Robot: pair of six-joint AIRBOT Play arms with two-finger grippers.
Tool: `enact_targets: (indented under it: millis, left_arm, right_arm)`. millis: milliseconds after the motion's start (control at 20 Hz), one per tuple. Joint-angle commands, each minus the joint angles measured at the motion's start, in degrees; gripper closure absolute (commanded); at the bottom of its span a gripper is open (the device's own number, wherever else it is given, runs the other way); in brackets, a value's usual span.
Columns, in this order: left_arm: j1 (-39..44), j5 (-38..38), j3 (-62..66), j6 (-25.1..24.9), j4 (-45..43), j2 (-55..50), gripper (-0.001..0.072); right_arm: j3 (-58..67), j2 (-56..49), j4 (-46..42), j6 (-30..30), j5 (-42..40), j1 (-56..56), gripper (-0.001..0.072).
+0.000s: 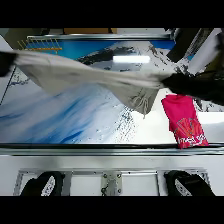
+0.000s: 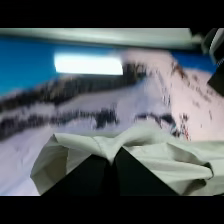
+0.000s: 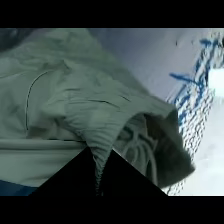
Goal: Fold the clothes and pants, and hang the long-sleeved shirts on hangers.
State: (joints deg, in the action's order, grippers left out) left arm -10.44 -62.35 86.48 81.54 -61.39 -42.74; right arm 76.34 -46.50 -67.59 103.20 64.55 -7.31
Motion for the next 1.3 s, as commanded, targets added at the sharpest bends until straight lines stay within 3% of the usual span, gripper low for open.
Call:
enact_targets:
  millis: [0,150,350,500,600,900,1100,1250]
  left_arm:
    - [-0.4,2.8,12.7,0.4,-0.5,7.3,0.0701]
    - [-0.4,4.4,16.0,0.5,-0.5,8.5,0.0701]
    - [-0.3,-0.4,16.9,2.2,-0.2,-0.5,0.0701]
    - [2.0,-4.1,17.0,2.9,0.0,-13.6,0.0701]
    - [5.1,-4.0,17.0,2.9,-0.1,-23.8,0.0701]
    - [10.4,1.2,17.0,2.9,0.1,-45.3,0.0701]
    - [9.8,3.8,17.0,2.9,0.1,-47.5,0.0701]
    - [9.1,2.3,17.0,2.9,0.0,-46.4,0.0700]
  right_arm:
    - [10.2,7.5,1.1,4.8,6.9,0.0,0.0698]
    - [10.2,11.6,1.4,11.4,10.0,0.0,0.0698]
    - [10.1,9.5,1.4,17.7,19.6,0.0,0.0698]
    - [10.1,0.9,1.4,17.8,25.8,0.0,0.0698]
    - [10.1,-7.1,1.4,13.7,25.8,0.0,0.0698]
    - [10.7,-30.3,0.7,7.5,11.1,1.9,0.0698]
    - [11.1,-34.9,0.5,6.1,3.4,5.0,0.0697]
    - [11.1,-34.2,-2.8,3.5,2.3,5.9,0.0698]
